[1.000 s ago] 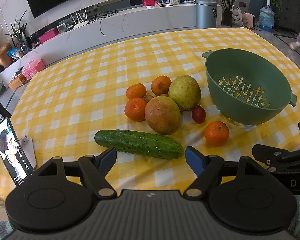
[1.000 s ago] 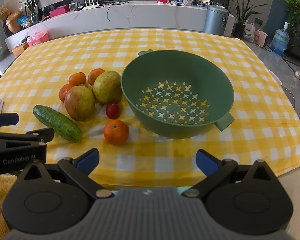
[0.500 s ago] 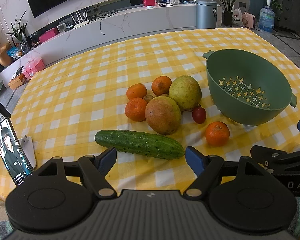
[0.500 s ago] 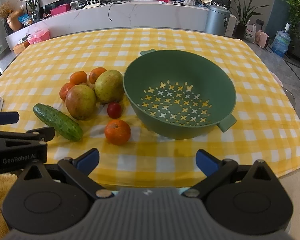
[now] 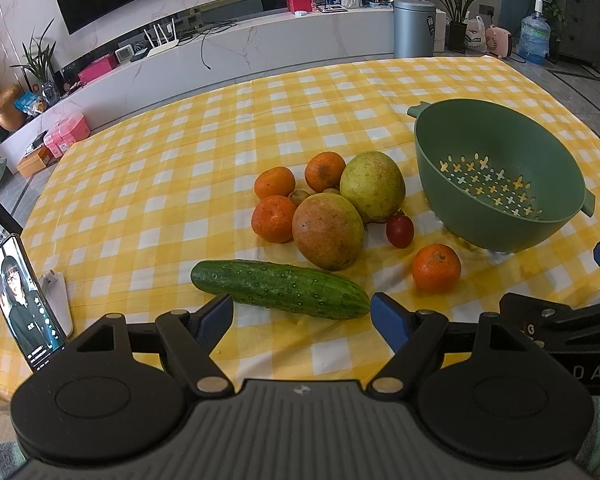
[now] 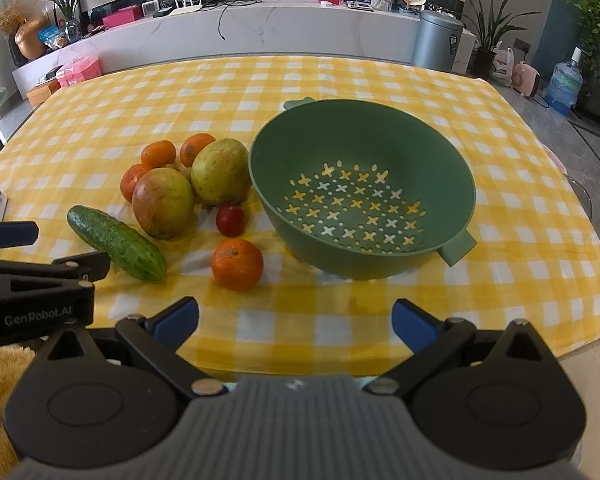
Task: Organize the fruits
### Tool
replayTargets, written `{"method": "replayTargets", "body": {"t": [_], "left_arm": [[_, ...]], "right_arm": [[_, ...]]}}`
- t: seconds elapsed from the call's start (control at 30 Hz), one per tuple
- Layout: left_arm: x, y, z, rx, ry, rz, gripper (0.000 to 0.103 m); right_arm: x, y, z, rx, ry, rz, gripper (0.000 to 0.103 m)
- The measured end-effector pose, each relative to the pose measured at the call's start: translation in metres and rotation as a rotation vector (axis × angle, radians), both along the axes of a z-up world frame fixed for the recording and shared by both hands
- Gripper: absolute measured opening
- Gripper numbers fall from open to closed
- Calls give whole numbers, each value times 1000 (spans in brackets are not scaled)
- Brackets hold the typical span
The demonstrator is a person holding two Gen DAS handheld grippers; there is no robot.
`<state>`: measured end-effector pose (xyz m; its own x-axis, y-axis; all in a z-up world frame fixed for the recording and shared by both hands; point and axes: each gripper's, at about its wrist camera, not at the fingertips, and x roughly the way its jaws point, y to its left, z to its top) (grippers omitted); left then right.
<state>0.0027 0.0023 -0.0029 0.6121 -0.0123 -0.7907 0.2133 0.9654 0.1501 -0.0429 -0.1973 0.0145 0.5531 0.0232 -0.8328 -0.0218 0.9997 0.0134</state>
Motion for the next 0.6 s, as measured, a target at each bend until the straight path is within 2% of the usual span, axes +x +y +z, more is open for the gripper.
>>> {"method": "replayTargets", "body": {"t": [0.6], "left_arm": [[0, 1, 0, -6, 14, -6, 91]], "right_arm": [[0, 0, 0, 9, -5, 4, 99]]}}
